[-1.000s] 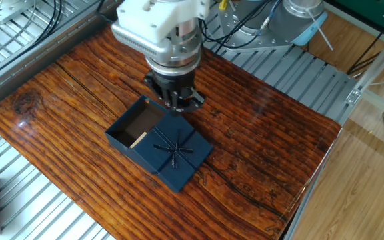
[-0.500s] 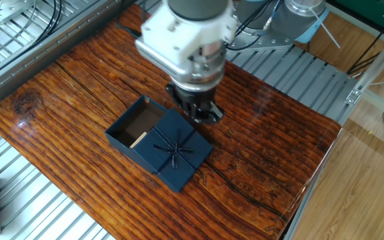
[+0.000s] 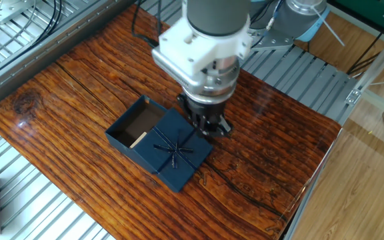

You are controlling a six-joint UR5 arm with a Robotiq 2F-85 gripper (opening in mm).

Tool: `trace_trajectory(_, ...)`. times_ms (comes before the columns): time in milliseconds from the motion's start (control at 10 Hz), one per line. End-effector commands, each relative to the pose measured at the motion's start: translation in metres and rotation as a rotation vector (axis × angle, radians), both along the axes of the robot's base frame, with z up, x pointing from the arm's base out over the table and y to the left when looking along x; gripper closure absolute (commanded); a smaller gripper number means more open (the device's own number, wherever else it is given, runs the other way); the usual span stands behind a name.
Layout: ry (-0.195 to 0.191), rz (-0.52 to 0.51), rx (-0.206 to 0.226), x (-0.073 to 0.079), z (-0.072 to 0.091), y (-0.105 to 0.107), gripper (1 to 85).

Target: Slide the outer casing onto the gift box

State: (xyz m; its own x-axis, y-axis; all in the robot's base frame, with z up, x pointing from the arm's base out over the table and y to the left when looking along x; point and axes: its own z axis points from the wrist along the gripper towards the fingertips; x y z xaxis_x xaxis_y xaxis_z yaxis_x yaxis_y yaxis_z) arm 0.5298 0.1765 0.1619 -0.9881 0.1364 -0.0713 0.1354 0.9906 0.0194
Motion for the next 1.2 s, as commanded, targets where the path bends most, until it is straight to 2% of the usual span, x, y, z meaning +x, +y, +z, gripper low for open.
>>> trace_trajectory(0,-0.064,-0.041,0.022,0.015,-0.009,0.012,84.7)
trace_trajectory(100,-0.053,-0.037,0.004,0.012,-0.009,0.008,84.7)
trace_trajectory(200,-0.021,-0.040,-0.007,0.004,-0.010,0.005,84.7)
trace_trajectory(300,0.033,-0.054,-0.004,-0.010,-0.011,0.006,84.7)
trace_trajectory(400,0.038,-0.058,-0.025,-0.012,-0.011,0.000,84.7)
trace_trajectory(700,0.022,-0.013,-0.058,-0.008,-0.010,-0.008,84.7)
trace_trajectory(800,0.016,-0.005,-0.042,-0.006,-0.011,-0.003,84.7)
trace_trajectory(900,-0.019,-0.017,0.001,0.002,0.002,0.010,84.7)
trace_trajectory(1000,-0.028,-0.036,0.034,0.007,-0.002,0.023,84.7)
trace_trajectory(1100,-0.028,-0.047,0.025,0.010,-0.018,0.028,84.7)
